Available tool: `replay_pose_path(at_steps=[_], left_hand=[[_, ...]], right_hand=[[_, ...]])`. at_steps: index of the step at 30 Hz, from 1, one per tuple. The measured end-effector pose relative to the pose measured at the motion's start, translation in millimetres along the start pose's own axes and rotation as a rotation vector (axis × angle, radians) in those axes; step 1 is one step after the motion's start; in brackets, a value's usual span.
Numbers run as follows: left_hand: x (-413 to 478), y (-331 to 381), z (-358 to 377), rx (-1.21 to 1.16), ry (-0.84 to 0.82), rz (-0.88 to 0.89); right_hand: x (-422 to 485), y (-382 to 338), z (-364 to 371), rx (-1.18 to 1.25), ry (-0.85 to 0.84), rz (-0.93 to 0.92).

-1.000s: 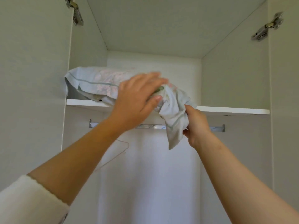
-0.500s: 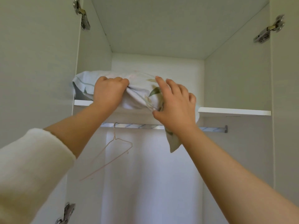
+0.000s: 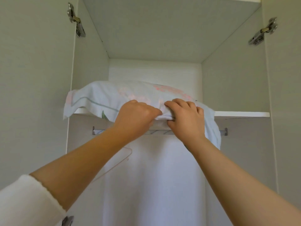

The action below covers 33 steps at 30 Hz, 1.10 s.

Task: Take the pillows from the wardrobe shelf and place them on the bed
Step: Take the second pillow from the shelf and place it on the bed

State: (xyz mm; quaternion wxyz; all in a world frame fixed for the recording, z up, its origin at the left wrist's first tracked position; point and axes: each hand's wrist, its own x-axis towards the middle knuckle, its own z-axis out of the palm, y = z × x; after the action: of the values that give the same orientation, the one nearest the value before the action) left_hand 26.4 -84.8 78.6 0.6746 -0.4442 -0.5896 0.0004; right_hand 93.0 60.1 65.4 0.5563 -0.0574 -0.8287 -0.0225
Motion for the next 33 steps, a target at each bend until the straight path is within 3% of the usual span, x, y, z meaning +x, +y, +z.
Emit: replay_pose_path(at_steps=[2,5,7,10,14,20,22,24,26,28,31,33], left_hand=[[2,-8,-9,0.076,-0.190,-0.046],[-2,-28,-12,0.242,-0.494,-0.296],[-8,-33,-7,0.252,-0.428,-0.369],[-19,-36,3,0.273,-0.294,-0.336],[-25,-24,1,0.201,-0.245,-0.339],[-50,-3,4,0.076,-0.225,-0.170],[-51,1,-3,0.096,-0.373,-0.197],[-43,3,-15,0.037,-0.704,-0.333],[-22,0,-26,-0.124,-0.965,-0.511],[-4,-14,-26,-0.219,-0.838,-0.644],[11,-29,-12,-0.040,-0.411,-0.710],[16,-32,0,0.012,-0.418,-0.715]], right_hand=[[3,6,-2,0.056,0.102,0.028],[6,9,-7,0.075,0.146,0.050],[5,8,-8,0.085,0.109,0.043],[0,2,-4,0.120,0.077,0.048],[-1,-6,-1,0.085,0.015,-0.007],[-7,-5,16,0.038,0.071,-0.140],[-7,-5,13,0.139,-0.094,-0.115],[-3,-4,8,0.378,-0.247,-0.029],[3,-6,2,0.632,-0.216,0.081],[11,-12,0,0.585,-0.154,0.115],[25,-19,2,0.275,-0.081,0.094],[37,-22,6,0.213,-0.095,0.135]])
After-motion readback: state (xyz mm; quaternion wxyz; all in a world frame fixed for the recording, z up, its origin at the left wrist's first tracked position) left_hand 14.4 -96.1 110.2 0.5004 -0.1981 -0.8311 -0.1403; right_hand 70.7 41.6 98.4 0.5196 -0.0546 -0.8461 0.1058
